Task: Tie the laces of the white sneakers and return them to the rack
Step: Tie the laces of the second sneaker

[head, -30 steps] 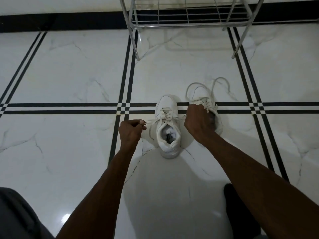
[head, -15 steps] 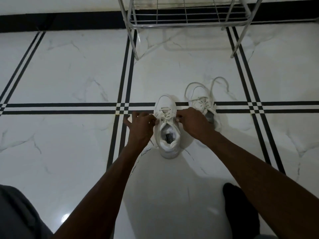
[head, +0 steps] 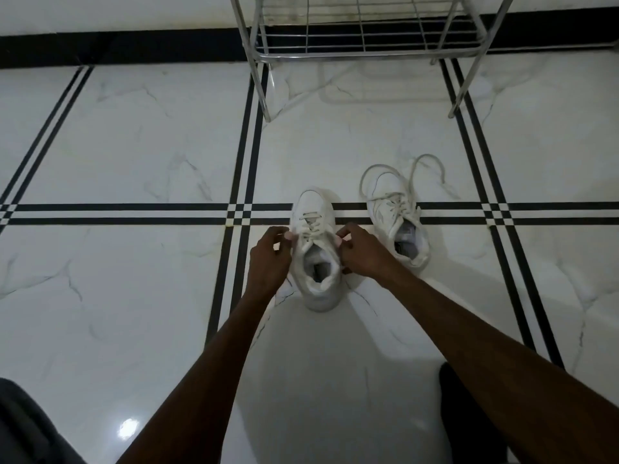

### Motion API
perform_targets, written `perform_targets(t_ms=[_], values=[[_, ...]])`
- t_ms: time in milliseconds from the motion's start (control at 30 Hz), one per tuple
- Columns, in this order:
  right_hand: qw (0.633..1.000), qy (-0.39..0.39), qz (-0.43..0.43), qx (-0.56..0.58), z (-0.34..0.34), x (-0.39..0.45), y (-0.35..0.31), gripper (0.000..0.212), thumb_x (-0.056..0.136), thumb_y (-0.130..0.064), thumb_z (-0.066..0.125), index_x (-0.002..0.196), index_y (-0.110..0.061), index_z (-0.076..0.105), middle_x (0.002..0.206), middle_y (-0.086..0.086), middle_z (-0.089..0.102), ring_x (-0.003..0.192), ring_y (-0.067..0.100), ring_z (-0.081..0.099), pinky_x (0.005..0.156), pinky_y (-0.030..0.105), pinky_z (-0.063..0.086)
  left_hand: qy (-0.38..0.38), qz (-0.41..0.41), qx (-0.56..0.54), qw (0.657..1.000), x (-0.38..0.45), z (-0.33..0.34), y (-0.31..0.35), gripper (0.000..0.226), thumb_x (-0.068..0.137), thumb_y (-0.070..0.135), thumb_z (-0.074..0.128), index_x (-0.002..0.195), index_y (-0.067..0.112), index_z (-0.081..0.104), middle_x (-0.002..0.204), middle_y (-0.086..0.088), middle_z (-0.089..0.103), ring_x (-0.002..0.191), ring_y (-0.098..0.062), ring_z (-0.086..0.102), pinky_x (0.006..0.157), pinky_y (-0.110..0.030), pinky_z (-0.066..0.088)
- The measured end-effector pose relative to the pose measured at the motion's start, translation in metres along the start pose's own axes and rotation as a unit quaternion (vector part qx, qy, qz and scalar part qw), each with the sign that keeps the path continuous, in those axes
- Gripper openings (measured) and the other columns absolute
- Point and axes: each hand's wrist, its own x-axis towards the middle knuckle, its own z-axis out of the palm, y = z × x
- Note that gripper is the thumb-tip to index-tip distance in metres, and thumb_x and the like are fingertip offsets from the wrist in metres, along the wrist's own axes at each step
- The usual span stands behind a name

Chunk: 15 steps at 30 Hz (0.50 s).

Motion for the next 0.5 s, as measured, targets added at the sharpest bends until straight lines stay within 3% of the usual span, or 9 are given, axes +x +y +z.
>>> perform_targets(t_ms=[100, 267, 367, 433, 500], values=[[0.997, -0.033, -0.004, 0.069, 0.017, 0.002, -0.023, 0.027, 0.095, -0.030, 0.056, 0.117, -0.015, 0.056, 0.115, 0.013, 0.065, 0.101, 0.030, 0.067, 0.083, 0.052, 0.061, -0.003, -0.055, -0.062, 0.997, 0.007, -0.015, 0.000, 0.049, 0.104, 0.053, 0.041, 0.118, 0.017, 0.071, 0.114, -0.003, 0.074, 0.107, -0.021, 0.069, 0.095, -0.048, 0.058], [0.989, -0.064, 0.017, 0.133, 0.037, 0.009, -0.044, 0.028, 0.099, -0.017, 0.049, 0.127, -0.012, 0.056, 0.124, 0.014, 0.060, 0.109, 0.031, 0.065, 0.088, 0.051, 0.059, 0.032, -0.079, -0.040, 0.996, 0.025, -0.050, -0.001, 0.053, 0.105, 0.053, 0.037, 0.120, 0.015, 0.071, 0.119, -0.011, 0.073, 0.113, -0.028, 0.066, 0.103, -0.048, 0.052], [0.996, 0.009, -0.024, 0.084, 0.014, 0.008, -0.039, 0.019, 0.097, -0.016, 0.050, 0.111, -0.011, 0.063, 0.109, 0.011, 0.068, 0.096, 0.029, 0.069, 0.082, 0.052, 0.061, 0.082, -0.005, 0.038, 0.996, 0.024, -0.047, 0.014, 0.042, 0.107, 0.040, 0.045, 0.121, 0.009, 0.070, 0.117, -0.007, 0.072, 0.109, -0.021, 0.063, 0.094, -0.032, 0.048], [0.993, 0.065, -0.045, 0.092, -0.014, 0.004, -0.034, 0.013, 0.095, -0.016, 0.056, 0.100, -0.014, 0.067, 0.100, 0.009, 0.073, 0.087, 0.025, 0.073, 0.074, 0.047, 0.063, 0.122, 0.083, 0.064, 0.987, 0.023, -0.031, 0.030, 0.031, 0.103, 0.032, 0.052, 0.112, 0.010, 0.072, 0.109, -0.005, 0.075, 0.103, -0.021, 0.067, 0.089, -0.036, 0.053], [0.987, 0.120, -0.065, 0.080, -0.049, -0.001, -0.023, 0.007, 0.091, -0.015, 0.063, 0.088, -0.017, 0.069, 0.091, 0.007, 0.076, 0.078, 0.021, 0.076, 0.064, 0.035, 0.060, 0.102, 0.123, 0.059, 0.985, 0.020, -0.005, 0.051, 0.026, 0.100, 0.030, 0.053, 0.097, 0.012, 0.072, 0.091, -0.003, 0.074, 0.086, -0.021, 0.068, 0.079, -0.041, 0.054]])
